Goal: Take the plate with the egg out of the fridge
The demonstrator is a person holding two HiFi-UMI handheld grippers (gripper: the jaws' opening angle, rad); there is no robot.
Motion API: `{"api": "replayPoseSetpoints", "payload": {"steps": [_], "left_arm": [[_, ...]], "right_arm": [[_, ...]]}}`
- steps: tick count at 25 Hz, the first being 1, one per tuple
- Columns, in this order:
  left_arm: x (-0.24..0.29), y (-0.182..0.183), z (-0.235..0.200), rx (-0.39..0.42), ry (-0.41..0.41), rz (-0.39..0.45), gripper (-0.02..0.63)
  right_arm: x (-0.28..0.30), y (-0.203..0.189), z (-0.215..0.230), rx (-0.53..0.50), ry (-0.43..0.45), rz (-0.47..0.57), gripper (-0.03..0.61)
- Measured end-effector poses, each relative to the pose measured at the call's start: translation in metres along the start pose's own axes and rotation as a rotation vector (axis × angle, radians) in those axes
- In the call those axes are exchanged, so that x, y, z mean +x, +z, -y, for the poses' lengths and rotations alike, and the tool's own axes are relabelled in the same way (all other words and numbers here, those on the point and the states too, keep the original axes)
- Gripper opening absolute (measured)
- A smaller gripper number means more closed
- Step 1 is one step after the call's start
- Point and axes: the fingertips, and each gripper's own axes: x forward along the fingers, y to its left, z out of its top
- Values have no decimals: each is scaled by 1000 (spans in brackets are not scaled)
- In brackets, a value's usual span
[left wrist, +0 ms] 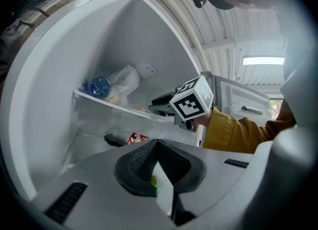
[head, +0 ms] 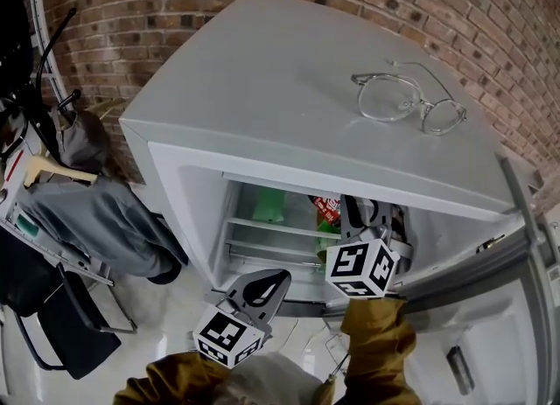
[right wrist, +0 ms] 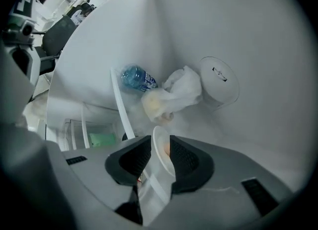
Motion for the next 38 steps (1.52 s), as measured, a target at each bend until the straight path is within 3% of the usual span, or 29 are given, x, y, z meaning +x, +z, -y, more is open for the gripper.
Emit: {"api": "replayPoseSetpoints", "payload": {"steps": [15, 21, 33, 38], "left_arm": [[-4, 4, -7, -13, 17, 16, 8], [-4, 5, -11, -17, 21, 18, 8], [0, 5, -11, -30, 9, 18, 8], [0, 4, -7, -41, -1, 17, 8]], "right_arm": [[32, -20, 5, -179, 76, -154, 101], [40, -29, 1, -224, 183, -207, 101], [46, -36, 1, -290, 293, -261, 98], [50, -41, 0, -306, 299, -274, 32]]}}
